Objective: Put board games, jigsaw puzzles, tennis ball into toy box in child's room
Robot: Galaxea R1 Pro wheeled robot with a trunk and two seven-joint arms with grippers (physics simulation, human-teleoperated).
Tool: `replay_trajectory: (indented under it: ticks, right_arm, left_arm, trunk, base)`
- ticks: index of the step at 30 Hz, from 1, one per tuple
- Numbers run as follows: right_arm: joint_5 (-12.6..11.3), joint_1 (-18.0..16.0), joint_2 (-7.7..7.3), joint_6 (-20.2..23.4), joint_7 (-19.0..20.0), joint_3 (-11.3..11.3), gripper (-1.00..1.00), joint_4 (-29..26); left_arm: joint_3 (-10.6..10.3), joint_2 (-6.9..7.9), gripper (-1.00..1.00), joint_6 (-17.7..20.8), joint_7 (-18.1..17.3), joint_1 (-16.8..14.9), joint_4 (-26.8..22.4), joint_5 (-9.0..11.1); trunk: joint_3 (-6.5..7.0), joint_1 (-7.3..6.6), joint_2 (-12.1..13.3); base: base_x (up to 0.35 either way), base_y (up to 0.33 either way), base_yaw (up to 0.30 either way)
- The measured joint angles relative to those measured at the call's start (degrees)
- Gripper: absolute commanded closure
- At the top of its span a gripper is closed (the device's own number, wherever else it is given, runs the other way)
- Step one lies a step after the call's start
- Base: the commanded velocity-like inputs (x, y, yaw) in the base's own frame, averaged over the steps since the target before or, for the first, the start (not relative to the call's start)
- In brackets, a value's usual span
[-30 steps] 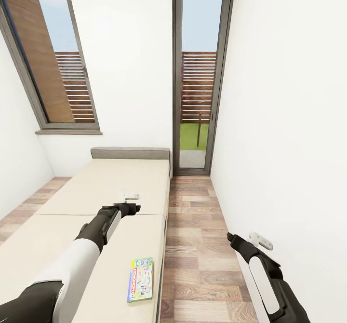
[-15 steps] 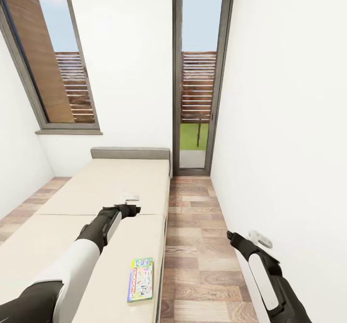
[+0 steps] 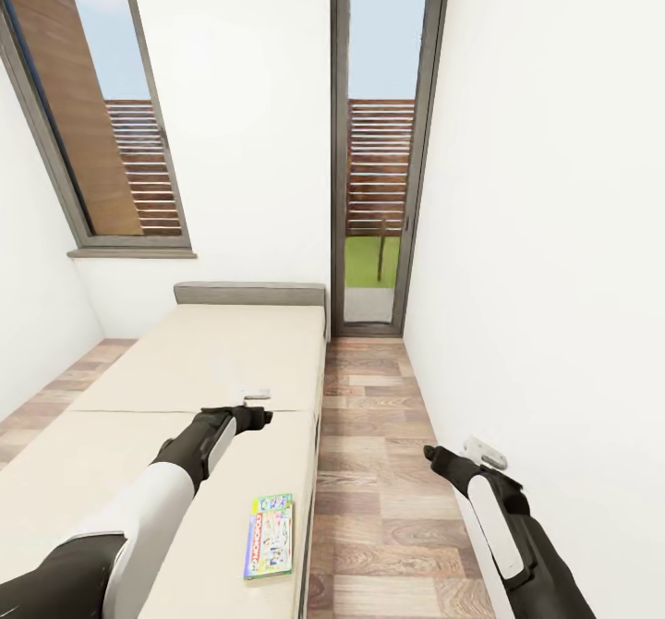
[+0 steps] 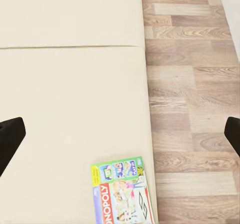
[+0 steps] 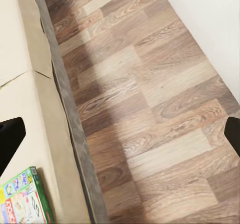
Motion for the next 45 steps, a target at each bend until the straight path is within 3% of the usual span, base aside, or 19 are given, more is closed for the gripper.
replay_trajectory:
  ticks: [4, 9, 34, 45]
  right_arm:
    - [0.1, 0.0, -0.22, 0.0, -0.2, 4.1, -1.0, -0.2]
    - [0.2, 0.0, -0.25, -0.1, -0.3, 6.1, -1.0, -0.3]
    - [0.2, -0.2, -0.63, 0.0, -0.1, 6.4, -1.0, 0.3]
    - [0.1, -0.2, -0.64, 0.0, -0.1, 6.2, -1.0, 0.3]
  left_arm:
    - [0.0, -0.29, -1.0, -0.1, 0.0, 0.0, 0.1, 0.0]
    - [0.0, -0.71, -1.0, -0.1, 0.0, 0.0, 0.1, 0.0]
    - [-0.1, -1.06, -1.0, -0.2, 0.0, 0.0, 0.1, 0.1]
    - [-0.2, -1.92, -1.0, -1.5, -0.1, 0.0, 0.0, 0.0]
  trunk:
    - [0.0, 0.0, 0.0]
    - [-0.01, 0.0, 0.0]
    - [-2.08, 0.0, 0.0]
    - [-3.12, 0.0, 0.0]
  base:
    - [0.0, 0.0, 0.0]
    - [0.0, 0.0, 0.0]
    - [0.0, 0.0, 0.0]
    - [0.0, 0.0, 0.0]
